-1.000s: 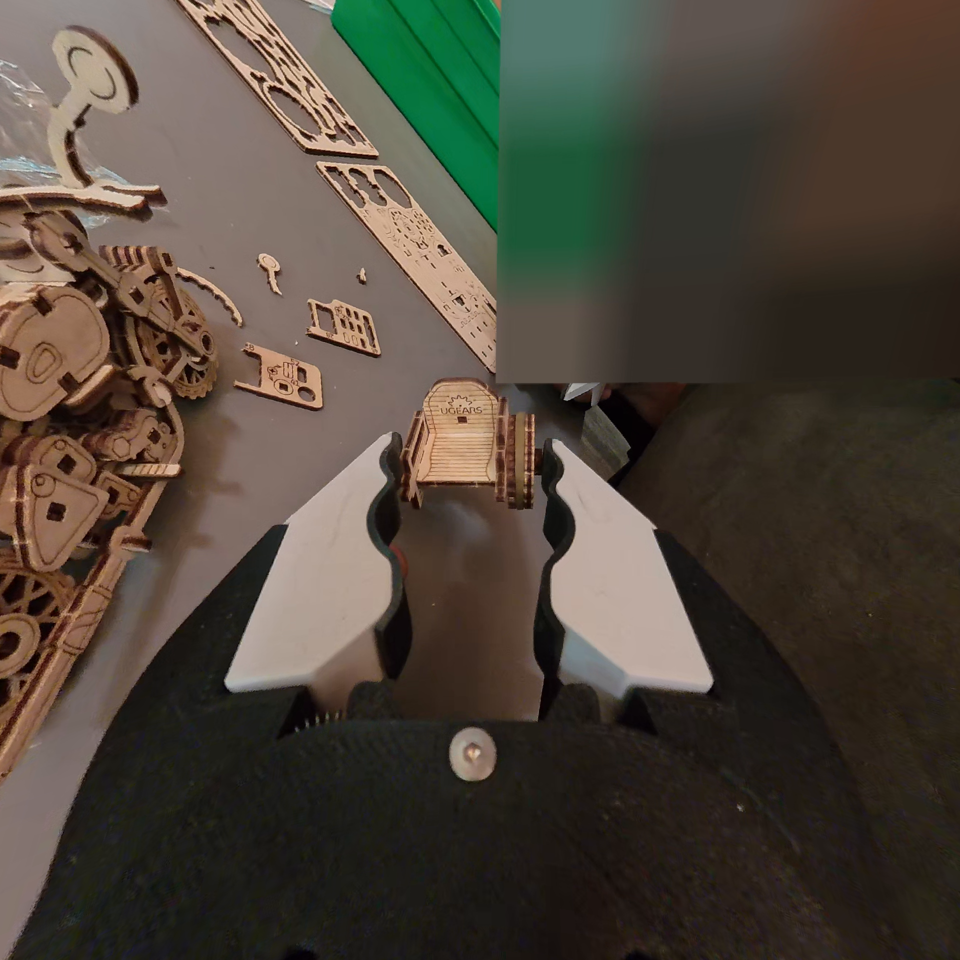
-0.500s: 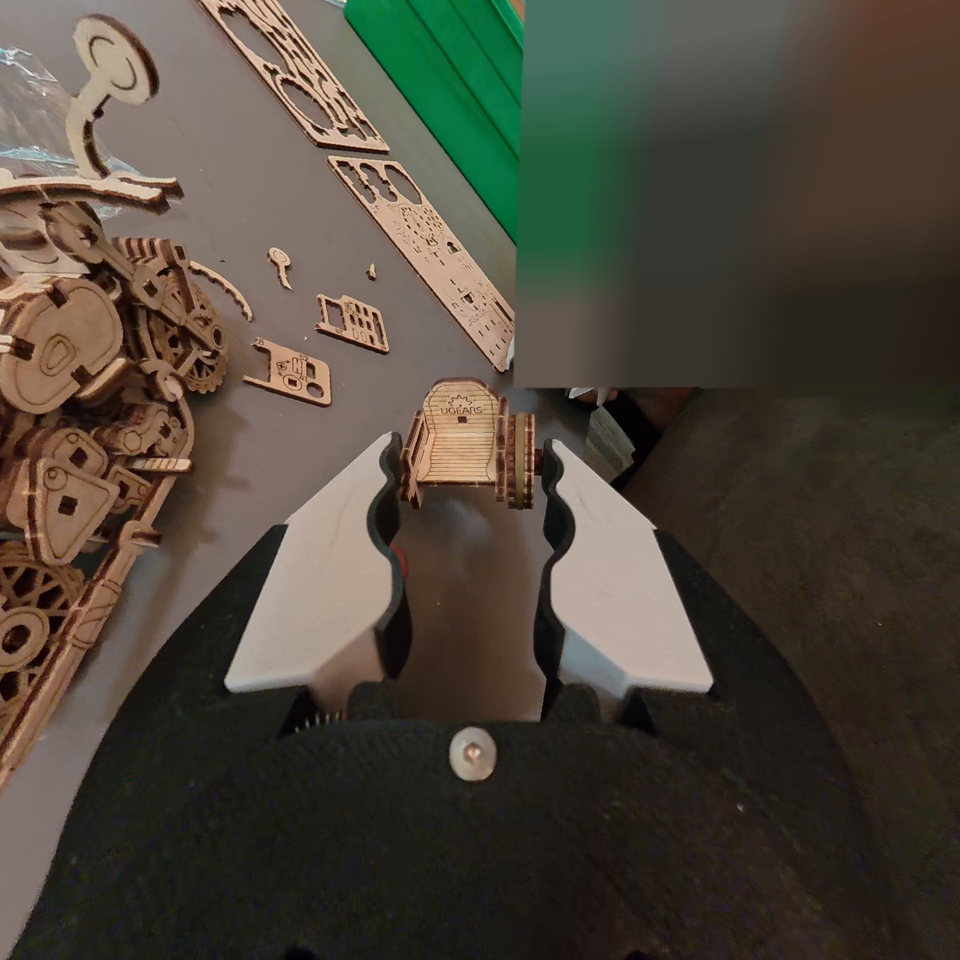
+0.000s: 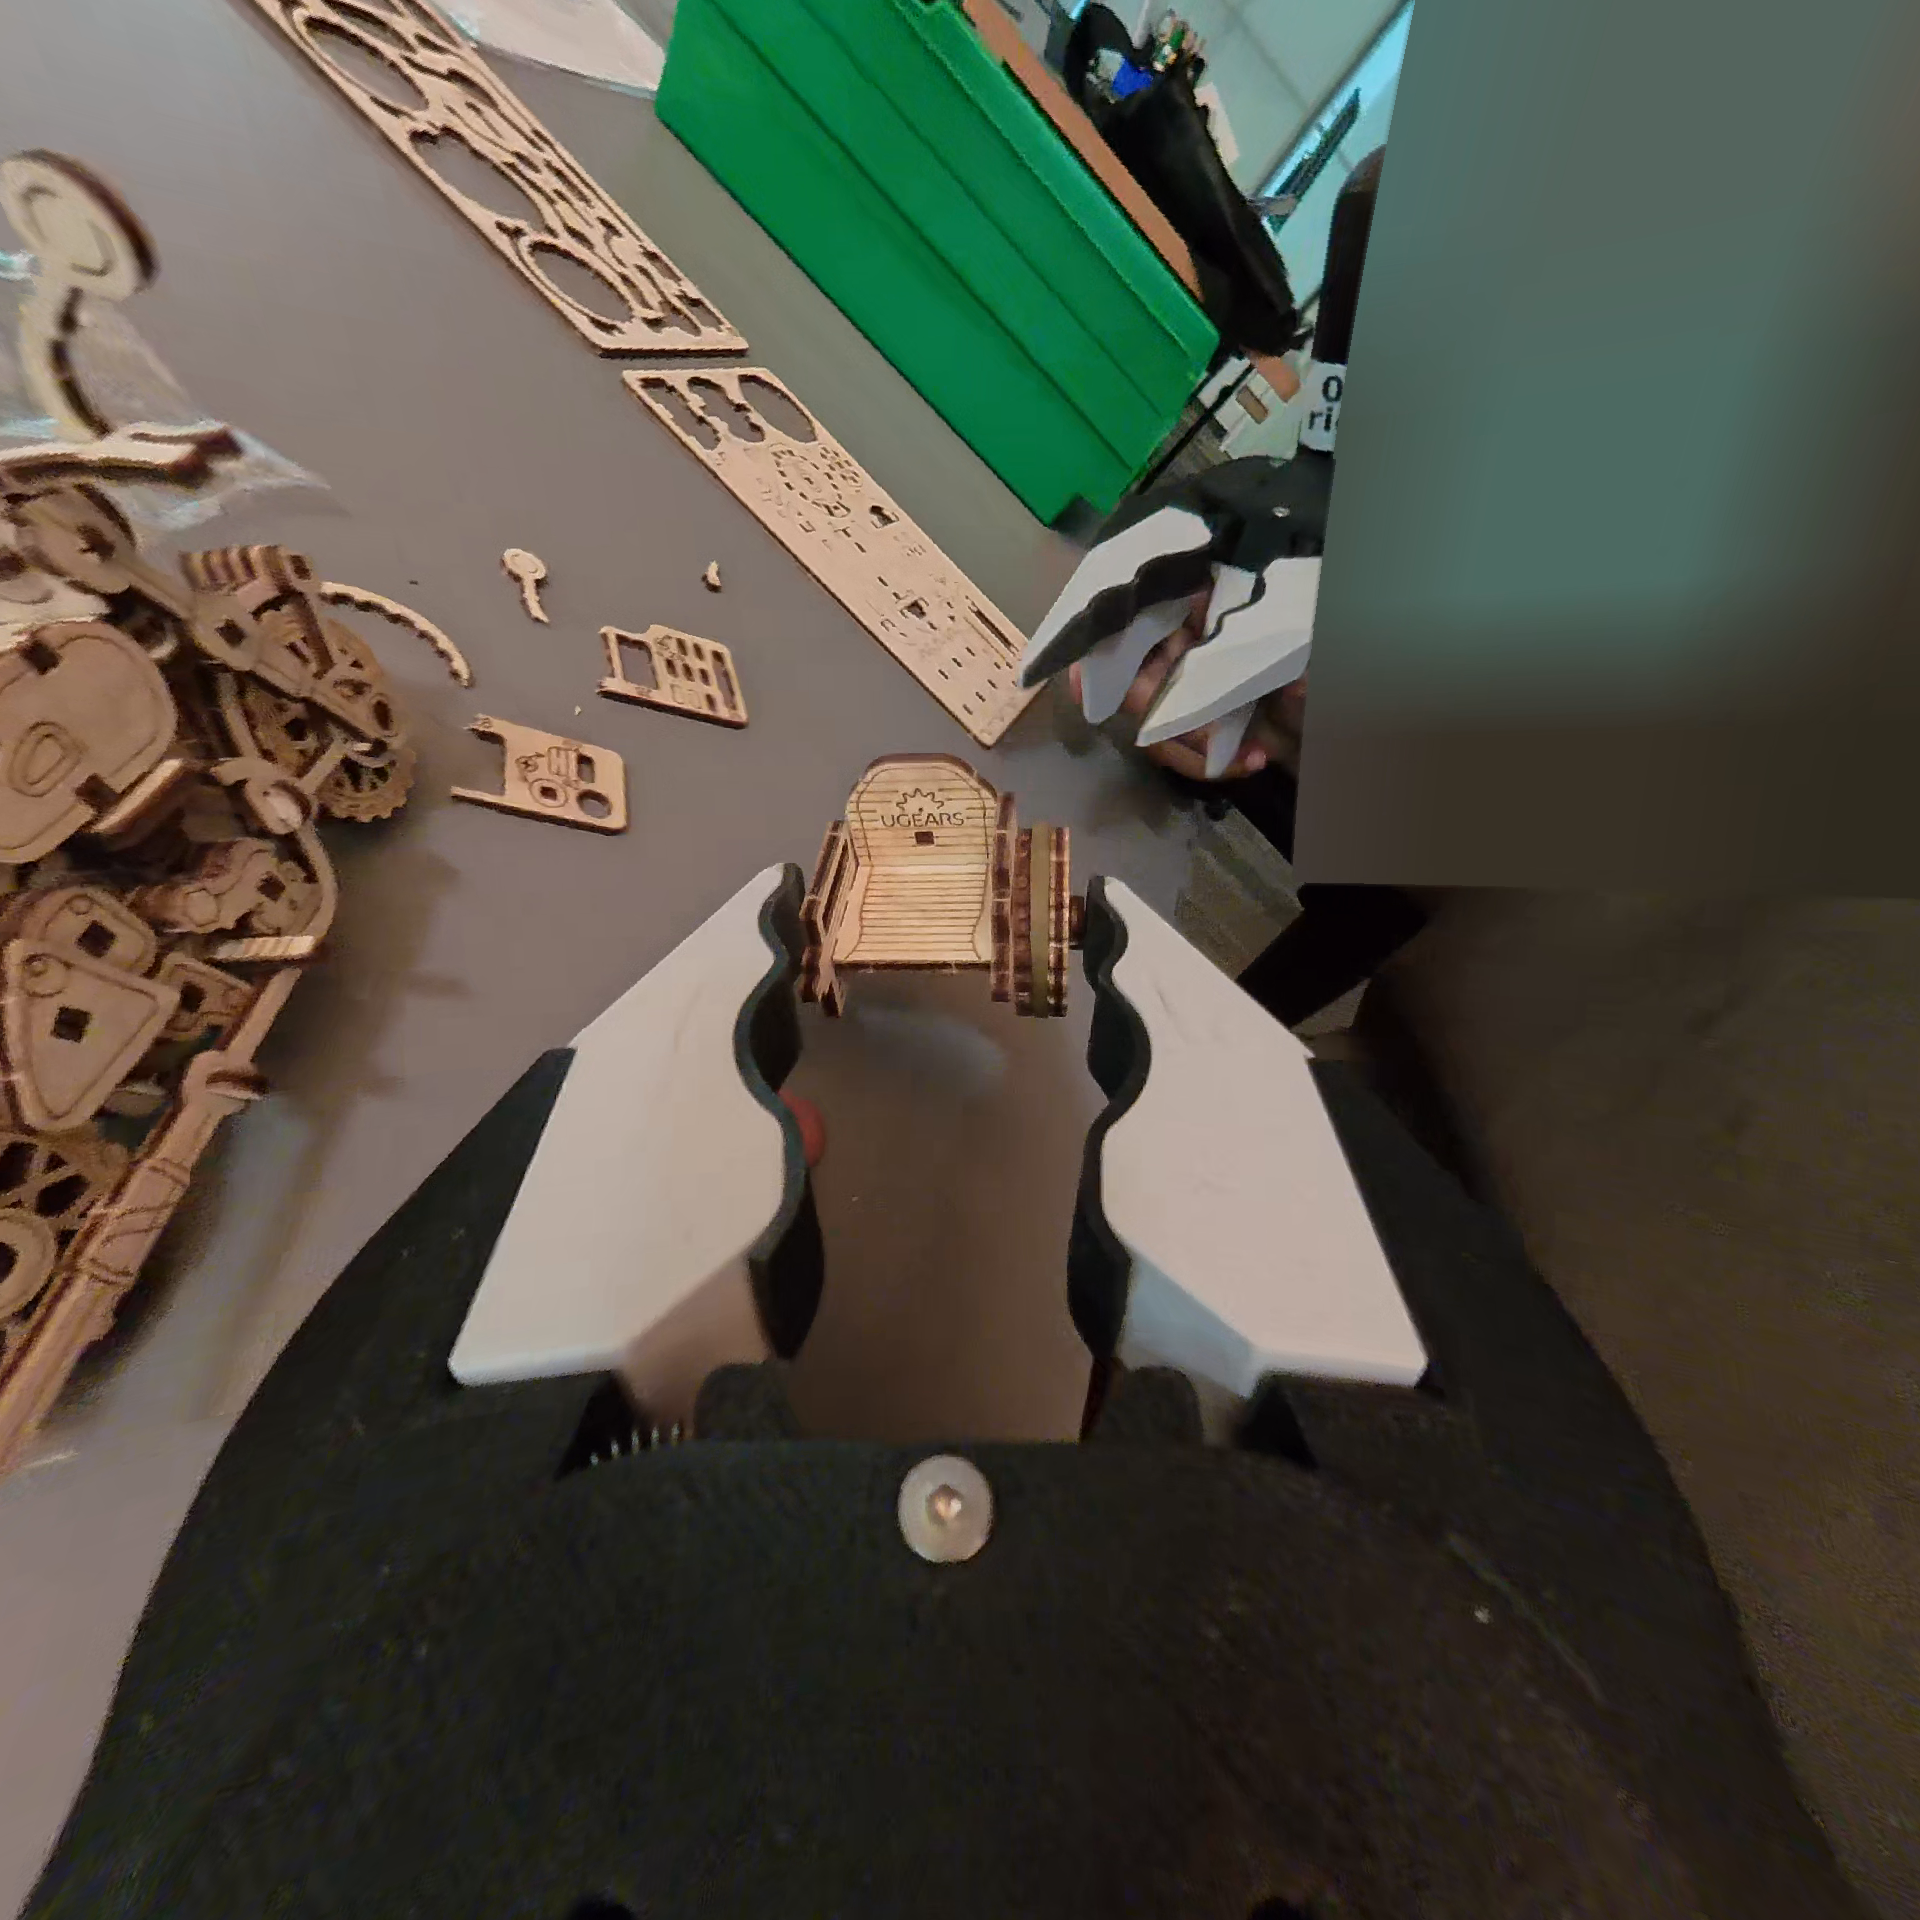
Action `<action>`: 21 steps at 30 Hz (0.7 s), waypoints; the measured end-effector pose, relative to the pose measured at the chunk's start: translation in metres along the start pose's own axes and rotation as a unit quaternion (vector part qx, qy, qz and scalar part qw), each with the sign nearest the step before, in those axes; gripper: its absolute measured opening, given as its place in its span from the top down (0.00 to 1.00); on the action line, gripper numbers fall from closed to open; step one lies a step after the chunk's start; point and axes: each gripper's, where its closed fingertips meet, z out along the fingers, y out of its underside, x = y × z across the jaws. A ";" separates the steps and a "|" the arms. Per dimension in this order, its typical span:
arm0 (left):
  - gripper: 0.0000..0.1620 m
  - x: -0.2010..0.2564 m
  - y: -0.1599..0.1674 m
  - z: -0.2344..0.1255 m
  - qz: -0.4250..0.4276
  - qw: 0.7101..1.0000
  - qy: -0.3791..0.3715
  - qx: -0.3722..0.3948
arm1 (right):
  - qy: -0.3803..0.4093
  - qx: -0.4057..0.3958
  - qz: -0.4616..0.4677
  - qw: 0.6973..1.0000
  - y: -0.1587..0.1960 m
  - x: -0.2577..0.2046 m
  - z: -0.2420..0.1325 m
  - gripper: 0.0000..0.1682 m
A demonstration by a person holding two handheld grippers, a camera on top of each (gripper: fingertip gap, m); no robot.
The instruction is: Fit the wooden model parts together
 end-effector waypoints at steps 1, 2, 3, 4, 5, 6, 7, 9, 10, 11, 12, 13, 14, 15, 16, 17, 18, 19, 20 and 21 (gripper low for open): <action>0.67 0.002 0.001 0.000 0.005 1.000 0.002 -0.001 | 0.015 -0.012 -0.016 1.000 0.004 0.001 -0.002 0.79; 0.67 0.005 0.002 0.000 0.009 1.000 0.006 -0.003 | 0.033 -0.026 -0.034 0.999 0.008 0.003 -0.003 0.79; 0.67 0.008 0.004 0.001 0.010 1.000 0.012 -0.004 | 0.052 -0.040 -0.052 0.997 0.012 0.004 -0.005 0.79; 0.67 0.009 0.005 0.001 0.009 1.000 0.016 -0.005 | 0.063 -0.050 -0.067 0.994 0.015 0.004 -0.005 0.79; 0.68 0.010 0.005 0.001 0.008 1.000 0.017 -0.005 | 0.065 -0.056 -0.079 0.993 0.018 0.000 -0.004 0.79; 0.68 0.011 0.005 0.001 0.010 1.000 0.017 -0.005 | 0.066 -0.068 -0.089 0.991 0.021 -0.003 -0.002 0.79; 0.67 0.012 0.005 0.001 0.012 1.000 0.019 -0.006 | 0.068 -0.086 -0.104 0.988 0.026 -0.006 0.001 0.79; 0.67 0.014 0.007 0.002 0.011 1.000 0.026 -0.008 | 0.089 -0.119 -0.150 0.977 0.034 -0.006 0.004 0.79; 0.67 0.015 0.007 0.003 0.012 0.999 0.028 -0.010 | 0.098 -0.130 -0.171 0.972 0.037 -0.006 0.005 0.79; 0.67 0.016 0.008 0.004 0.012 0.999 0.030 -0.011 | 0.101 -0.137 -0.185 0.968 0.039 -0.007 0.006 0.80; 0.67 0.017 0.008 0.005 0.013 0.999 0.032 -0.013 | 0.099 -0.143 -0.195 0.965 0.040 -0.008 0.006 0.81; 0.67 0.018 0.009 0.005 0.014 0.999 0.035 -0.015 | 0.093 -0.148 -0.202 0.964 0.041 -0.010 0.006 0.83; 0.68 0.019 0.009 0.005 0.013 0.999 0.039 -0.015 | 0.085 -0.152 -0.208 0.962 0.042 -0.010 0.006 0.82; 0.68 0.020 0.009 0.005 0.009 0.999 0.044 -0.015 | 0.078 -0.154 -0.213 0.962 0.040 -0.010 0.007 0.82; 0.68 0.020 0.008 0.005 0.004 0.999 0.047 -0.012 | 0.068 -0.157 -0.214 0.962 0.039 -0.010 0.007 0.81; 0.68 0.019 0.008 0.004 0.000 0.999 0.047 -0.009 | 0.056 -0.165 -0.212 0.962 0.040 -0.011 0.009 0.81; 0.68 0.019 0.007 0.003 -0.002 0.999 0.048 -0.006 | 0.044 -0.176 -0.209 0.961 0.042 -0.012 0.010 0.80; 0.68 0.019 0.007 0.003 -0.005 0.999 0.049 -0.006 | 0.035 -0.188 -0.209 0.959 0.044 -0.013 0.011 0.80; 0.68 0.018 0.007 0.004 -0.007 0.999 0.049 -0.007 | 0.028 -0.201 -0.214 0.955 0.047 -0.014 0.011 0.80; 0.68 0.018 0.008 0.004 -0.010 0.999 0.048 -0.010 | 0.028 -0.215 -0.223 0.950 0.050 -0.013 0.012 0.80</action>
